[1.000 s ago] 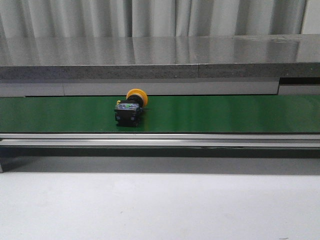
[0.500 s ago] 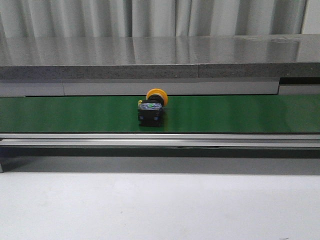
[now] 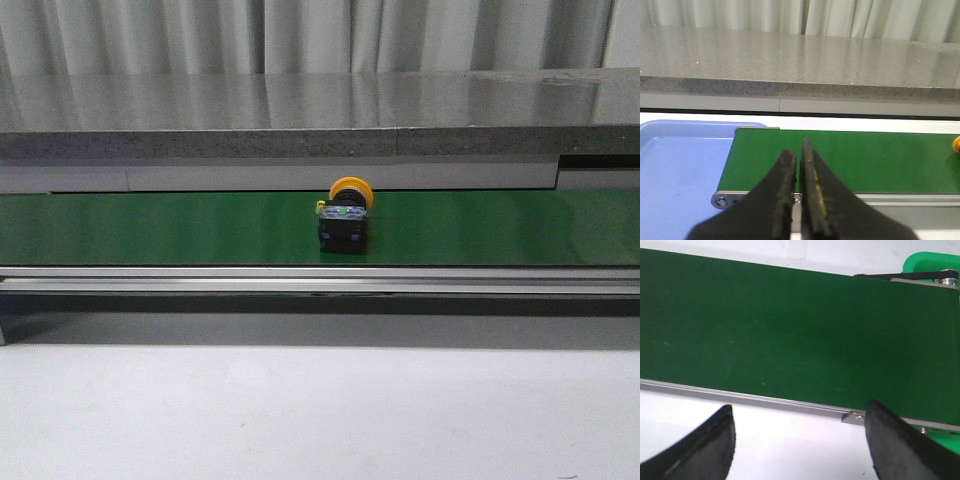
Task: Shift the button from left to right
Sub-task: 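Lower the right gripper onto the button on the belt and grasp it, then lift the held button off the belt toward the green tray, then lower the button into the green tray and open the right gripper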
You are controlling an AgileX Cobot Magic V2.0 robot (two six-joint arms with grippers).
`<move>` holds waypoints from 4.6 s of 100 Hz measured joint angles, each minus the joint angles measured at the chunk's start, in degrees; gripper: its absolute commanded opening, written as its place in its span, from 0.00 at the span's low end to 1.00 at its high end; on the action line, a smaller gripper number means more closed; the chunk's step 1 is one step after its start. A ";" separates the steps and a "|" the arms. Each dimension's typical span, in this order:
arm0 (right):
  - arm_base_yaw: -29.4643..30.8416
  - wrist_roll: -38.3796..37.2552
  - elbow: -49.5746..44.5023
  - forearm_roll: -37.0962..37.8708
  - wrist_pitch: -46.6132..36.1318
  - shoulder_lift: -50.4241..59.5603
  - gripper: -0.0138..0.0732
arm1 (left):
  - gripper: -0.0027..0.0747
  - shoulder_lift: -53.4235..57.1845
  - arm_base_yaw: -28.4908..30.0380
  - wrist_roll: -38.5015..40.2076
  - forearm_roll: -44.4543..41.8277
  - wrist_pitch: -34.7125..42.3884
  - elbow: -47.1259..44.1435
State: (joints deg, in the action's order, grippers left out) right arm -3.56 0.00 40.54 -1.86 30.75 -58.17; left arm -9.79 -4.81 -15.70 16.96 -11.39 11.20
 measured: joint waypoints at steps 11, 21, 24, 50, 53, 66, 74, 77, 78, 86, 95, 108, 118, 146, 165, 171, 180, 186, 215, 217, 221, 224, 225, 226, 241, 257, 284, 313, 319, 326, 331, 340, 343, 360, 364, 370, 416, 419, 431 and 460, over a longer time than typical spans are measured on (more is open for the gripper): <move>0.00 0.00 0.00 -2.45 0.00 0.00 0.79 | 0.04 0.00 0.00 0.00 0.00 0.00 0.00; 0.00 0.00 0.00 -4.59 0.00 -0.22 0.79 | 0.04 0.00 0.00 0.00 0.00 0.00 0.00; -0.15 0.00 0.00 -5.20 -0.10 -0.45 0.79 | 0.04 0.00 0.00 0.00 0.00 0.00 0.00; -4.42 0.00 2.99 -8.67 -1.69 -6.32 0.79 | 0.04 0.00 0.00 0.00 0.00 0.00 0.00; -5.20 0.00 3.79 -8.67 -1.83 -7.33 0.79 | 0.04 0.00 0.00 0.00 0.00 0.00 0.00; -9.11 0.00 7.00 -8.90 -3.06 -12.67 0.79 | 0.04 0.00 0.00 0.00 0.00 0.00 0.00; -11.23 0.00 9.03 -9.03 -3.79 -15.96 0.79 | 0.04 0.00 0.00 0.00 0.00 0.00 0.00; -11.94 0.00 9.63 -9.03 -4.26 -17.43 0.79 | 0.04 0.00 0.00 0.00 0.00 0.00 0.00; -12.28 0.00 9.77 -9.03 -4.24 -17.72 0.79 | 0.04 0.00 0.00 0.00 0.00 0.00 0.00; -14.04 0.00 11.70 -9.03 -4.77 -21.06 0.79 | 0.04 0.00 0.00 0.00 0.00 0.00 0.00; -15.80 0.00 13.71 -9.03 -5.46 -24.04 0.79 | 0.04 0.00 0.00 0.00 0.00 0.00 0.00; -17.44 0.00 16.01 -9.18 -6.86 -28.00 0.79 | 0.04 0.00 0.00 0.00 0.00 0.00 0.00; -17.65 0.00 17.45 -9.21 -7.49 -30.58 0.79 | 0.04 0.00 0.00 0.00 0.00 0.00 0.00; -17.65 0.00 18.29 -9.30 -8.07 -36.20 0.74 | 0.04 0.00 0.00 0.00 0.00 0.00 0.00; -17.65 0.00 18.36 -9.18 -7.57 -37.81 0.36 | 0.04 0.00 0.00 0.00 0.00 0.00 0.00; -17.65 0.00 18.36 -9.18 -7.34 -37.81 0.30 | 0.04 0.00 0.00 0.00 0.00 0.00 0.00; -17.65 0.00 18.36 -9.28 -6.67 -37.48 0.30 | 0.04 0.00 0.00 0.00 0.00 0.00 0.00; -17.65 0.00 18.36 -9.28 -5.83 -36.90 0.30 | 0.04 0.00 0.00 0.00 0.00 0.00 0.00; -12.24 0.00 21.99 -3.80 4.87 -30.86 0.30 | 0.04 0.00 0.00 0.00 0.00 0.00 0.00; -11.70 0.00 22.55 -3.04 5.56 -30.50 0.30 | 0.04 0.00 0.00 0.00 0.00 0.00 0.00; -9.97 0.00 23.70 -1.47 7.67 -29.76 0.30 | 0.04 0.00 0.00 0.00 0.00 0.00 0.00; -8.76 0.00 24.41 -0.47 9.01 -29.44 0.30 | 0.04 0.00 0.00 0.00 0.00 0.00 0.00; -8.11 0.00 24.58 0.02 9.60 -29.25 0.30 | 0.04 0.00 0.00 0.00 0.00 0.00 0.00; -7.78 0.00 24.94 0.25 9.90 -29.05 0.30 | 0.04 0.00 0.00 0.00 0.00 0.00 0.00; -0.23 0.00 27.82 4.78 14.18 -28.02 0.30 | 0.04 0.00 0.00 0.00 0.00 0.00 0.00; 7.69 1.67 28.33 6.62 14.93 -27.94 0.30 | 0.04 0.00 0.00 0.00 0.00 0.00 0.00; 19.92 3.97 28.33 6.88 11.97 -28.07 0.30 | 0.04 0.00 0.00 0.00 0.00 0.00 0.00; 28.70 9.61 28.37 5.93 7.30 -34.01 0.30 | 0.04 0.00 0.00 0.00 0.00 0.00 0.00; 29.83 12.15 28.37 3.82 7.21 -35.99 0.30 | 0.04 0.00 0.00 0.00 0.00 0.00 0.00; 30.90 16.04 28.37 0.94 7.18 -38.17 0.30 | 0.04 0.00 0.00 0.00 0.00 0.00 0.00; 31.40 19.02 28.37 -1.01 7.18 -39.64 0.30 | 0.04 0.00 0.00 0.00 0.00 0.00 0.00; 32.29 23.83 28.37 -3.46 7.18 -42.01 0.30 | 0.04 0.00 0.00 0.00 0.00 0.00 0.00; 32.39 24.95 28.37 -3.95 7.18 -42.57 0.30 | 0.04 0.00 0.00 0.00 0.00 0.00 0.00; 32.63 30.40 28.37 -5.11 7.18 -45.43 0.30 | 0.04 0.00 0.00 0.00 0.00 0.00 0.00; 32.63 30.93 28.46 -5.24 7.18 -45.96 0.30 | 0.04 0.00 0.00 0.00 0.00 0.00 0.00; 32.63 31.49 28.95 -5.51 7.18 -46.74 0.30 | 0.04 0.00 0.00 0.00 0.00 0.00 0.00; 32.63 31.98 30.34 -5.63 5.07 -48.53 0.45 | 0.04 0.00 0.00 0.00 0.00 0.00 0.00; 32.63 31.98 30.34 -5.63 4.95 -48.64 0.46 | 0.04 0.00 0.00 0.00 0.00 0.00 0.00; 32.63 31.98 30.34 -5.63 4.62 -48.76 0.50 | 0.04 0.00 0.00 0.00 0.00 0.00 0.00; 32.63 31.98 30.34 -5.63 4.52 -48.76 0.56 | 0.04 0.00 0.00 0.00 0.00 0.00 0.00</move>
State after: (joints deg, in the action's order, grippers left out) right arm 29.07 31.98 70.88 -7.48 35.27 -106.93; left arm -9.79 -4.81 -15.70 16.96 -11.39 11.20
